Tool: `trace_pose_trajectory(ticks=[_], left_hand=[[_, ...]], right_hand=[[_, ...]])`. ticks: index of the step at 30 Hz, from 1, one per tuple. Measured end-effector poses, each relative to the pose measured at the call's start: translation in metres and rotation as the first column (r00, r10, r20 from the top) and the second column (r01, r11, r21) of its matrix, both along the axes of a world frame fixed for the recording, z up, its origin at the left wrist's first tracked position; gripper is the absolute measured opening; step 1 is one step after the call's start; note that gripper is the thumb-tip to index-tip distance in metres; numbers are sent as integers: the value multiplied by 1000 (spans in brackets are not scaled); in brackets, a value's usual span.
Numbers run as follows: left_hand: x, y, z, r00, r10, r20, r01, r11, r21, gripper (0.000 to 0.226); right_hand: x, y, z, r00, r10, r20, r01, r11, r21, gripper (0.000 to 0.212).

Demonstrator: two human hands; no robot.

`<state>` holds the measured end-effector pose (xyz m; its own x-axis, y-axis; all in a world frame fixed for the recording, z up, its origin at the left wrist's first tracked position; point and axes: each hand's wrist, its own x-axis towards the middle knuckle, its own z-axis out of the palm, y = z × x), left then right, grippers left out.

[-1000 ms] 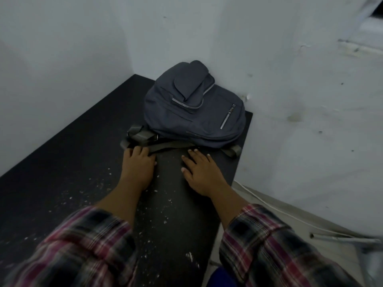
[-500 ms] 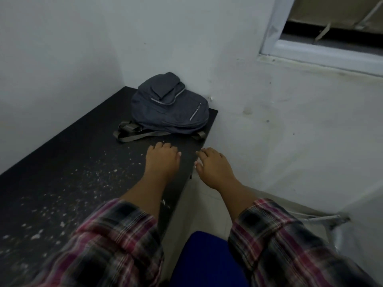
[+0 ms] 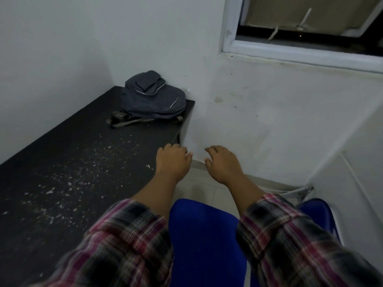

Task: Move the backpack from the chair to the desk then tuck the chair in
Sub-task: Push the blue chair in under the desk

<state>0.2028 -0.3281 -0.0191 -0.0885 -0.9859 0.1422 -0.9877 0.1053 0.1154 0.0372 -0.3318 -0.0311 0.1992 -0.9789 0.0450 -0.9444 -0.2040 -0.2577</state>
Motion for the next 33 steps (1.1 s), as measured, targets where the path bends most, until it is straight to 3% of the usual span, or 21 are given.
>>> trace_pose_trajectory(ticks=[11,23,28,31,33], left_hand=[[-83,127,18,991,-94,99,88,994,64,53],[-226,163,40,998,-6,63,2,998,58,54],[-280,206,-2,998,7,-57,10,957,289,55],[-298,236,-31,977,50,-209,63,863,501,68],[-303,248,-45,923,148,-355,103,795,598,73]], right_hand=[[-75,126,21,998,-67,-19,67,998,-5,47],[-212,149,47,996,-69,-63,65,996,-68,45],[-266,154,12,990,-139,39,138,990,34,44],[-283,156,-16,990,-123,76,106,975,194,46],[-286,157,-29,978,-115,172,81,977,195,47]])
